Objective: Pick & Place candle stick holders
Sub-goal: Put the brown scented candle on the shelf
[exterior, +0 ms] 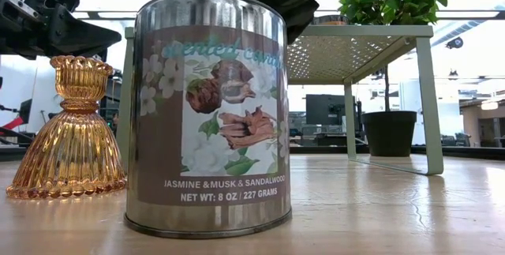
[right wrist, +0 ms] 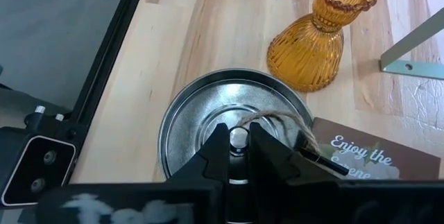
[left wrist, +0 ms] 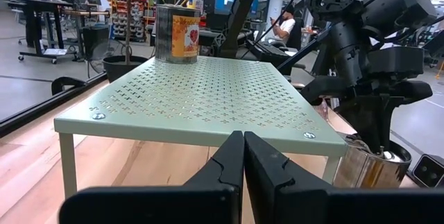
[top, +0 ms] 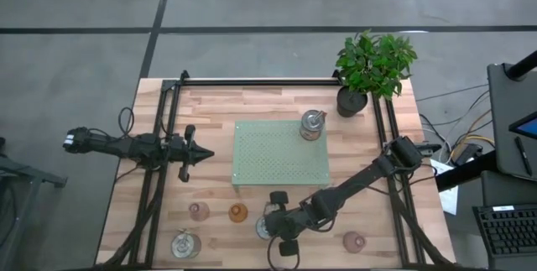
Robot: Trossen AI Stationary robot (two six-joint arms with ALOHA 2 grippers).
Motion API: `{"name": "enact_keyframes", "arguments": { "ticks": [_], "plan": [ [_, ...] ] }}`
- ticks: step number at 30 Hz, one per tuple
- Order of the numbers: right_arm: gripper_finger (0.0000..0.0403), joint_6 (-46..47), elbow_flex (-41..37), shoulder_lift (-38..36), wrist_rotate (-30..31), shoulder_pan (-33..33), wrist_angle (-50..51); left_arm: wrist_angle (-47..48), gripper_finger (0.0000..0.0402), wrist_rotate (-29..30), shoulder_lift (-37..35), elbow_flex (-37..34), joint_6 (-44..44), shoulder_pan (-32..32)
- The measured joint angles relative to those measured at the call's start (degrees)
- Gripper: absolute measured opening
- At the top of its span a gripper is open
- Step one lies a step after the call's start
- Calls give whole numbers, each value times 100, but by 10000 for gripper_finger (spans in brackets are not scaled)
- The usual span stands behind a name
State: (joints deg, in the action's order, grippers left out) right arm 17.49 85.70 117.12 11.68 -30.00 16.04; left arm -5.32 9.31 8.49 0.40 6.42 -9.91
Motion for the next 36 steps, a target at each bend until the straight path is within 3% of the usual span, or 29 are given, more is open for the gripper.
{"name": "enact_keyframes", "arguments": {
  "ticks": [21, 36],
  "plan": [
    [28, -56, 98, -78, -28, 4, 86, 2, 12, 1, 0, 0, 0, 0],
    [28, 8, 106, -1030, -18, 4, 750, 36, 12, -1, 0, 0, 0, 0]
  ]
}}
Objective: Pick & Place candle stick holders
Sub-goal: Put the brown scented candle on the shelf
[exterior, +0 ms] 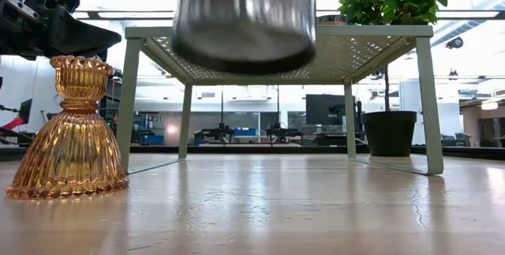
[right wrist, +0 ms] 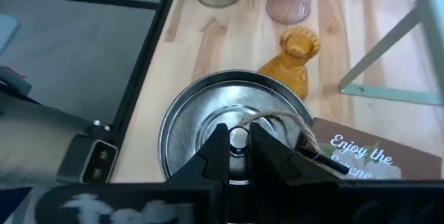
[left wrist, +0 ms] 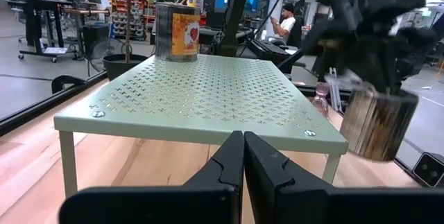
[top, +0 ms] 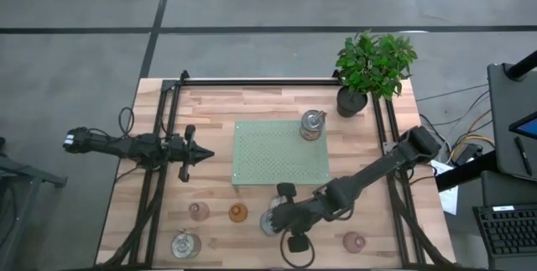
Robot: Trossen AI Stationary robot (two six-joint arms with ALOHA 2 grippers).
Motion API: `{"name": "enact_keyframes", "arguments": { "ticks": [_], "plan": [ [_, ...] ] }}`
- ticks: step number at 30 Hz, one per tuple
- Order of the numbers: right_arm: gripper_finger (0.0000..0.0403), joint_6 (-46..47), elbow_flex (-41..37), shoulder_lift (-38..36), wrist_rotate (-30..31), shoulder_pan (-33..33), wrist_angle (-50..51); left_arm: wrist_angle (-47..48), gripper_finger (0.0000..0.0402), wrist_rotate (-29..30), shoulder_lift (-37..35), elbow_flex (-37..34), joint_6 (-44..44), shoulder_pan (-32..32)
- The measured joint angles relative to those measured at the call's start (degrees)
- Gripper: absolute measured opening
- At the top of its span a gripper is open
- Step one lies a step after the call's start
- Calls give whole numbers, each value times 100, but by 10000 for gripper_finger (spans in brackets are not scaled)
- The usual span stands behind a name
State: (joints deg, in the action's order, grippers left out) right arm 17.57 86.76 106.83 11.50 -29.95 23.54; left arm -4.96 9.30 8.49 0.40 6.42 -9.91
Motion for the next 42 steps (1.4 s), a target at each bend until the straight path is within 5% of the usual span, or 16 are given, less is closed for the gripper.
{"name": "enact_keyframes", "arguments": {
  "ticks": [42],
  "plan": [
    [28, -128, 13, -2161, 234, 850, 2300, 129, 12, 0, 13, 0, 0, 0]
  ]
}}
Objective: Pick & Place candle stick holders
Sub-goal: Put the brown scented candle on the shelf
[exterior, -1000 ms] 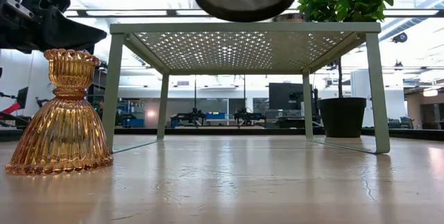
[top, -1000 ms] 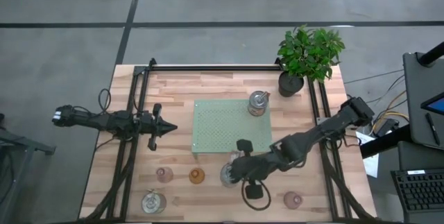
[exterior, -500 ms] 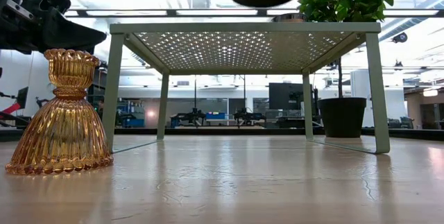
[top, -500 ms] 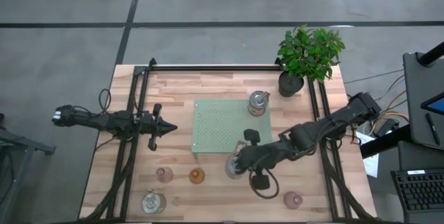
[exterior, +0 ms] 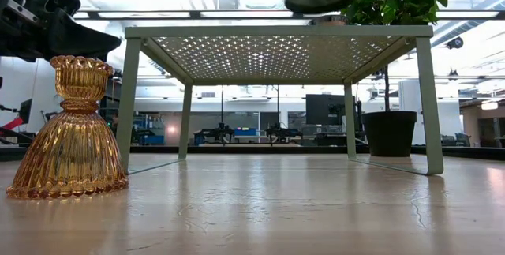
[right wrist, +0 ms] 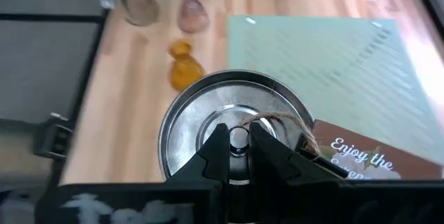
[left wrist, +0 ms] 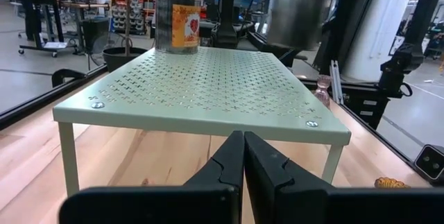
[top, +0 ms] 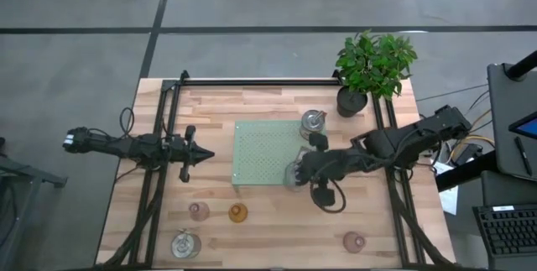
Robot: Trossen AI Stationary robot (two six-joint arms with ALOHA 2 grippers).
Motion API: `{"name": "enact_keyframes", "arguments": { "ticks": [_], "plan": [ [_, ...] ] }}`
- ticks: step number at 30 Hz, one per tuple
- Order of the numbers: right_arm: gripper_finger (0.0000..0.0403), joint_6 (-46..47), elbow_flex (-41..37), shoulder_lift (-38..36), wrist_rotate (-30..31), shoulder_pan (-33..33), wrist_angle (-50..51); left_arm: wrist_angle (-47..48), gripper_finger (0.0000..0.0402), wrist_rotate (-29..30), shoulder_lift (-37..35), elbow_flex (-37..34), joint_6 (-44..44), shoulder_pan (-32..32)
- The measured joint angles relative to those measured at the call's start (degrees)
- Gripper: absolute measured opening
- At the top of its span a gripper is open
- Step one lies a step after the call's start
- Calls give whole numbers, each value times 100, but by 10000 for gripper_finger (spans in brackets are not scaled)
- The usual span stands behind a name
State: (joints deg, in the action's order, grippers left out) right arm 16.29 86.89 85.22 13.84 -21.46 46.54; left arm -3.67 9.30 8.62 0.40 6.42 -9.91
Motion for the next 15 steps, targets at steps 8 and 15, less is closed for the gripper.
{"name": "enact_keyframes", "arguments": {
  "ticks": [8, 15],
  "plan": [
    [28, 14, -5, -123, 173, 232, 567, -4, 12, 1, 0, 0, 0, 0],
    [28, 19, -128, -160, 289, 375, 878, -12, 12, 0, 0, 0, 0, 0]
  ]
}}
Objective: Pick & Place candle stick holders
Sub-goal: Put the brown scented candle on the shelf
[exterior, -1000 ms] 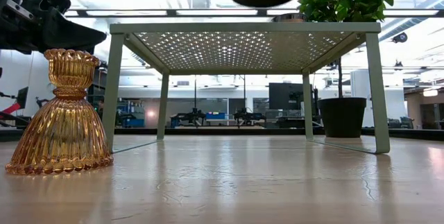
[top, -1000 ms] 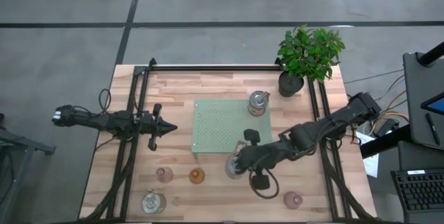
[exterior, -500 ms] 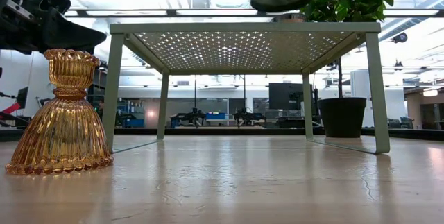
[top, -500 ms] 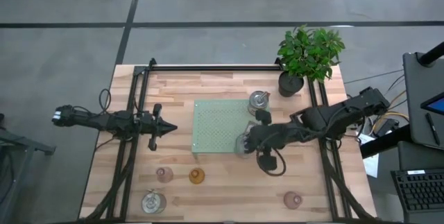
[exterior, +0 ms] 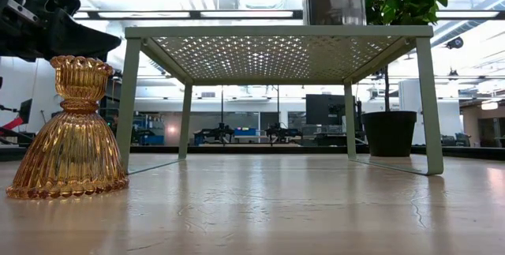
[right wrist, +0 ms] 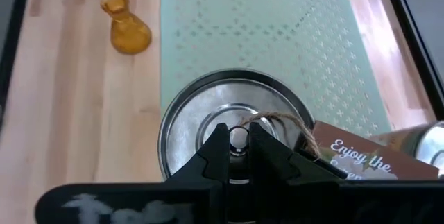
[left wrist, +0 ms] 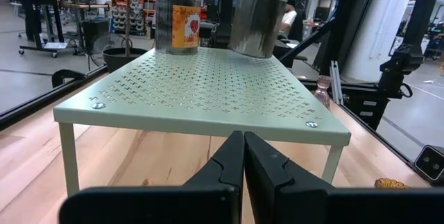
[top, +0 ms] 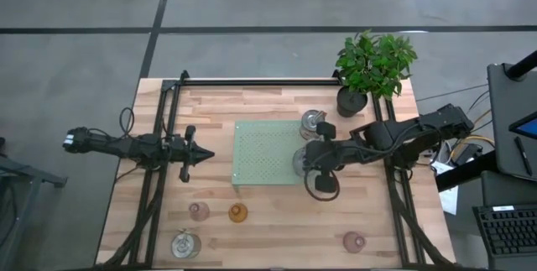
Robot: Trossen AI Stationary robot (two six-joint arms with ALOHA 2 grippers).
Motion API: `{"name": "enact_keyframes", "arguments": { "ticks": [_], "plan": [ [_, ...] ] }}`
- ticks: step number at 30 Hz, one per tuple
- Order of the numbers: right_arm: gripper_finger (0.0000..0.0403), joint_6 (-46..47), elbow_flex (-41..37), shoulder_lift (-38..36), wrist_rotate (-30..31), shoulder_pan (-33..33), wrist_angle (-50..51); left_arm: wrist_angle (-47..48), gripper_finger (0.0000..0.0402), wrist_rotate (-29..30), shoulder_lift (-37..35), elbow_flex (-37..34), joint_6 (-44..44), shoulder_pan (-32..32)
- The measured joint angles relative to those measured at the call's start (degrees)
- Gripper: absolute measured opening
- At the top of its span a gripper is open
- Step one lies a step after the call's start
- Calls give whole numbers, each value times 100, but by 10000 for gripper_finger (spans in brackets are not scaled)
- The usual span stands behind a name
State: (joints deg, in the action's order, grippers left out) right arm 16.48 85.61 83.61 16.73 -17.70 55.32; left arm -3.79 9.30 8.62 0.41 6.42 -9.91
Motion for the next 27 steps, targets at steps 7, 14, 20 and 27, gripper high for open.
{"name": "enact_keyframes", "arguments": {
  "ticks": [7, 14, 20, 27],
  "plan": [
    [28, 12, -280, -204, -7, 80, 22, -3, 12, 2, 0, 0, 1, 0],
    [28, 153, -615, -401, -3, 91, -93, 0, 12, 0, 0, 0, 0, 4],
    [29, 164, -953, -526, 49, 93, -374, 11, 12, 2, 2, 0, 0, 4],
    [44, 154, -1048, -569, 58, 91, -482, 10, 12, 1, 2, 0, 1, 4]
  ]
}}
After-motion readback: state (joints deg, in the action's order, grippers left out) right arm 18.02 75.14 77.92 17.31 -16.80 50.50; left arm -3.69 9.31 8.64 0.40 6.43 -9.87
